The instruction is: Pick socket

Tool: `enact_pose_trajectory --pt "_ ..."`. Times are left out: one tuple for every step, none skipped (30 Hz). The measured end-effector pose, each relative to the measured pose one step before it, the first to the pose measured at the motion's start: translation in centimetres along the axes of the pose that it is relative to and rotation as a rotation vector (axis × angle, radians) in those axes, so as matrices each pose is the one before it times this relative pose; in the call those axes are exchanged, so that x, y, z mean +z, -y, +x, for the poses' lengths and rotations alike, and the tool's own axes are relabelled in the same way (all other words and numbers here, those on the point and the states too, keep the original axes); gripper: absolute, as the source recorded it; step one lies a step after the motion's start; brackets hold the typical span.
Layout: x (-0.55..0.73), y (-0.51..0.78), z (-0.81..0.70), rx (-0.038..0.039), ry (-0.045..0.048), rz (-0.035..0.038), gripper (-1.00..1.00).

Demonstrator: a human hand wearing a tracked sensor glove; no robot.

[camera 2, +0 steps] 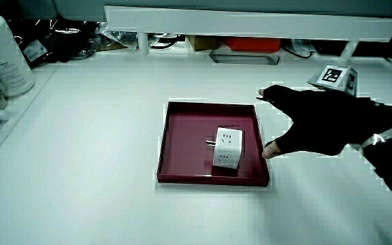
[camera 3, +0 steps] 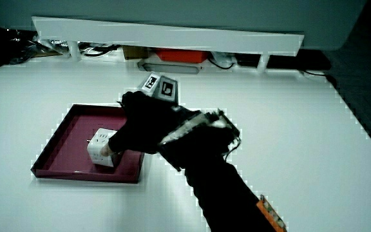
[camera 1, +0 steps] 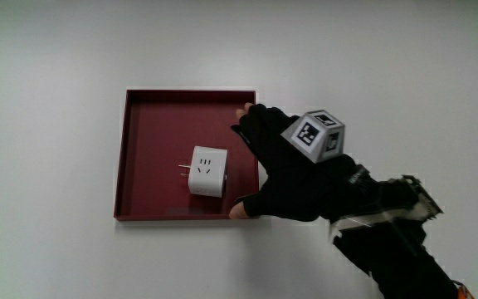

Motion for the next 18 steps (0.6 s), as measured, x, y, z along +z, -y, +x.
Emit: enact_pose_trajectory --pt "-0.15 -0.394 -0.102 -0.00565 0.00218 -0.00253 0.0" --pt "-0.114 -0.52 0.151 0.00071 0.05938 0.0397 0.0" --pt "-0.143 -0.514 0.144 0.00071 0.05938 0.03971 0.0" --pt "0.004 -0.186 -0.409 0.03812 -0.02613 -0.01907 0.0" --pt "-0.158 -0.351 0.063 -0.0149 -0.00185 0.0064 0.0" --pt "-0.298 -0.482 0.25 -0.00936 0.0011 -0.00664 0.0" --pt "-0.151 -0.287 -0.131 0.00424 -0.00795 -0.00058 0.0" --pt "-0.202 -0.303 -0.064 -0.00917 0.00546 -0.00011 0.0" --pt "-0.305 -0.379 0.176 -0.00362 -0.00007 -0.01207 0.0" --pt "-0.28 -0.351 0.167 -0.00404 -0.00168 -0.00255 0.0" --pt "-0.177 -0.272 0.027 -0.00658 -0.00148 -0.0014 0.0" --pt "-0.213 -0.29 0.087 0.00031 -0.00369 -0.00239 0.0" --pt "-0.203 -0.224 0.096 -0.0075 -0.00722 -0.00586 0.0" --pt "-0.263 -0.253 0.215 -0.001 -0.00905 -0.00214 0.0" --pt "-0.182 -0.177 -0.003 0.00428 -0.01102 -0.00435 0.0" --pt "-0.309 -0.43 0.391 -0.01256 0.00075 -0.0015 0.0" --pt "-0.095 -0.131 -0.032 0.00143 -0.01206 -0.00475 0.0" --pt "-0.136 -0.179 0.068 0.00078 -0.00951 0.00415 0.0"
